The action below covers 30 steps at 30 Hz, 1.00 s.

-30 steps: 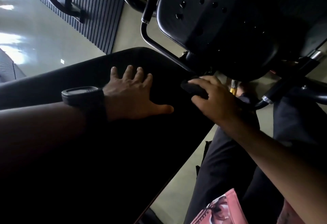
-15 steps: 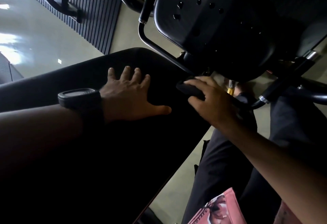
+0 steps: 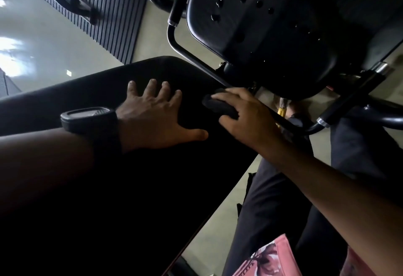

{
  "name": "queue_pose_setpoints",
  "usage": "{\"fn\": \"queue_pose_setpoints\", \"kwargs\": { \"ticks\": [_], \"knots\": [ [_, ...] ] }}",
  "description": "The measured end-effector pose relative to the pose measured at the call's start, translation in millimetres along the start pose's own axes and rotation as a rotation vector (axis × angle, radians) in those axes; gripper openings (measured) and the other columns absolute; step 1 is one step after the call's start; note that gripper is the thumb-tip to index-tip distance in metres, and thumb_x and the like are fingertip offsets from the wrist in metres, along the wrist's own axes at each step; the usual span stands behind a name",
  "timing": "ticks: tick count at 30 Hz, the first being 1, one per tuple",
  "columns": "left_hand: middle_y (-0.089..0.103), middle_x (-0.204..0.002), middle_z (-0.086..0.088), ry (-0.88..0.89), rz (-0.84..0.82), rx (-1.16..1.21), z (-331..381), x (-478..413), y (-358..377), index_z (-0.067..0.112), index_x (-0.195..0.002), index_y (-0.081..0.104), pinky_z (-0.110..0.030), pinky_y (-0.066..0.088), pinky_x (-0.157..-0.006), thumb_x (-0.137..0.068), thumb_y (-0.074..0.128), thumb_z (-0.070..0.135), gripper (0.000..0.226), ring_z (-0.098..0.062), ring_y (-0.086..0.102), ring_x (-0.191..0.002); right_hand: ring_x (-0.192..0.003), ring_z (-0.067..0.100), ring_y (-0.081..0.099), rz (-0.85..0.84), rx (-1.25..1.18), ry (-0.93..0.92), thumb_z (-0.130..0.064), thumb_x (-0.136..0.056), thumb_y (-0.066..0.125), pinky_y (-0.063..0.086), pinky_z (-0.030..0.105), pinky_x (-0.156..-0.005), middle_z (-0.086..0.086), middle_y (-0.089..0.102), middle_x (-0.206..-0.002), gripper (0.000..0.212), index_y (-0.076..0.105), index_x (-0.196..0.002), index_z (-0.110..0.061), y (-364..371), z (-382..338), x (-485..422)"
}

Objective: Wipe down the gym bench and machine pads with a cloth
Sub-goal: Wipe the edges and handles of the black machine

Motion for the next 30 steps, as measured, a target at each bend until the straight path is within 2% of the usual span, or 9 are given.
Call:
{"fn": "queue_pose_setpoints", "kwargs": {
  "ticks": [3,8,11,15,17,19,22,27,30],
  "knots": [
    [-0.003,-0.171,-0.005,-0.005,0.014,0.007,0,0,0,0.024,-0.162,0.001,-0.065,0.000,-0.122,-0.045,-0.001,0.104,0.142,-0.028,-0.007,-0.157,-0.130,0.025,0.052,-0.034,0.007,-0.040,-0.042,-0.078,0.049,0.047,0.041,-0.106,-0.006,0.046,-0.151,0.063,0.055,-0.141,-0.041,9,-5,-22],
    [-0.007,-0.171,-0.005,-0.011,-0.009,0.031,-4,3,-3,0.018,-0.163,-0.001,-0.061,0.000,-0.124,-0.049,0.003,0.105,0.143,-0.026,-0.009,-0.157,-0.126,0.033,0.052,-0.078,0.130,0.205,-0.036,-0.092,0.057,0.047,0.038,-0.099,-0.002,0.043,-0.151,0.053,0.050,-0.144,-0.038,5,30,-40],
    [-0.006,-0.171,-0.006,-0.049,0.002,0.040,-5,4,-3,0.015,-0.163,-0.001,-0.057,0.001,-0.125,-0.060,0.013,0.106,0.138,-0.024,-0.008,-0.157,-0.124,0.029,0.054,-0.059,0.047,0.060,-0.037,-0.085,0.057,0.048,0.038,-0.101,-0.005,0.045,-0.150,0.054,0.057,-0.139,-0.039,7,-8,-21],
    [-0.004,-0.171,-0.007,-0.098,0.027,0.052,-7,5,-5,0.014,-0.163,0.001,-0.055,0.002,-0.125,-0.054,0.005,0.103,0.141,-0.023,-0.007,-0.157,-0.129,0.027,0.050,-0.110,0.038,-0.119,-0.042,-0.078,0.049,0.043,0.037,-0.108,-0.010,0.042,-0.156,0.065,0.052,-0.142,-0.047,18,-39,-36],
    [-0.006,-0.171,-0.007,-0.099,0.013,0.077,-8,6,-5,0.013,-0.163,0.000,-0.054,0.001,-0.126,-0.055,0.009,0.103,0.141,-0.023,-0.008,-0.157,-0.130,0.028,0.051,-0.121,0.055,-0.070,-0.039,-0.083,0.052,0.043,0.037,-0.108,-0.007,0.042,-0.156,0.062,0.050,-0.144,-0.046,21,-18,-60],
    [-0.008,-0.171,-0.007,-0.098,-0.005,0.079,-8,8,-7,0.013,-0.162,-0.002,-0.053,0.000,-0.126,-0.055,0.010,0.104,0.142,-0.023,-0.009,-0.157,-0.127,0.031,0.054,-0.078,0.079,0.100,-0.037,-0.089,0.055,0.046,0.039,-0.105,-0.004,0.045,-0.152,0.055,0.051,-0.143,-0.043,15,16,-75],
    [-0.011,-0.170,-0.007,-0.100,-0.014,0.073,-9,7,-8,0.013,-0.162,-0.005,-0.052,-0.001,-0.126,-0.068,0.021,0.099,0.131,-0.023,-0.012,-0.157,-0.120,0.031,0.057,-0.073,0.143,0.229,-0.043,-0.087,0.050,0.047,0.040,-0.099,-0.002,0.047,-0.146,0.053,0.053,-0.140,-0.040,12,32,-65],
    [-0.005,-0.171,-0.009,-0.166,0.028,0.092,-12,5,-6,0.011,-0.162,-0.002,-0.053,-0.001,-0.126,-0.056,0.007,0.103,0.141,-0.024,-0.008,-0.157,-0.124,0.028,0.055,-0.027,0.014,-0.113,-0.047,-0.075,0.044,0.047,0.041,-0.104,-0.005,0.050,-0.148,0.062,0.061,-0.134,-0.040,23,-44,-42],
    [-0.007,-0.170,-0.011,-0.180,0.016,0.102,-12,6,-6,0.009,-0.162,-0.004,-0.055,-0.001,-0.125,-0.056,0.007,0.101,0.141,-0.025,-0.010,-0.157,-0.127,0.028,0.052,-0.048,0.038,-0.126,-0.047,-0.077,0.045,0.045,0.042,-0.107,-0.006,0.047,-0.152,0.063,0.055,-0.139,-0.043,28,-46,-61]
  ]
}}
Point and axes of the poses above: each hand's wrist, its own x-axis away from the middle knuckle, its own y-axis out of the palm, z = x × y, the point moved 6 cm from there along -x, towards the middle knuckle
